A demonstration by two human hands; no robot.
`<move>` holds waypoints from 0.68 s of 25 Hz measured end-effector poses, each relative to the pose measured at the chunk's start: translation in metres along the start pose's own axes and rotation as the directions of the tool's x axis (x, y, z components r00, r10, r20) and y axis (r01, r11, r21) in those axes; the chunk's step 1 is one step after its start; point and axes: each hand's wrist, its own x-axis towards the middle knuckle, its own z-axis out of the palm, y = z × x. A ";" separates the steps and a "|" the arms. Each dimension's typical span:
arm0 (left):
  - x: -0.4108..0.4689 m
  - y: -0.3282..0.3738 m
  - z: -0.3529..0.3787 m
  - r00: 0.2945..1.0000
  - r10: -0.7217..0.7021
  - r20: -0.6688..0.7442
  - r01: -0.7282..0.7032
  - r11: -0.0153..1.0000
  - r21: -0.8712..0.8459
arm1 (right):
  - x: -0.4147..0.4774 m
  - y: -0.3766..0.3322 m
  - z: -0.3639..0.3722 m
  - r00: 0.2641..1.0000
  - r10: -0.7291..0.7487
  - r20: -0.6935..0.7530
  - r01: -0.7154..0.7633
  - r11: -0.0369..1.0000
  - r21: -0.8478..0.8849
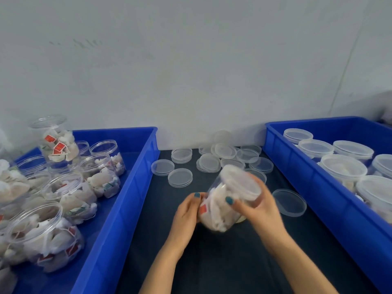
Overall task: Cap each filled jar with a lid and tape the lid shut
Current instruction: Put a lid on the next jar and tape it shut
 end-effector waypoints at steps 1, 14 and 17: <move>0.000 -0.002 0.000 0.999 0.015 0.036 -0.015 1.000 0.009 | 0.004 -0.009 -0.009 0.995 -0.044 -0.085 0.044 0.999 0.001; 0.003 -0.017 -0.004 0.990 -0.041 0.134 0.021 0.989 0.147 | 0.126 -0.064 -0.157 0.662 0.163 -0.732 -0.239 0.971 -0.001; 0.003 -0.019 -0.005 0.990 -0.045 0.133 0.027 0.991 0.132 | 0.129 -0.070 -0.165 0.619 0.179 -0.765 -0.309 0.951 -0.027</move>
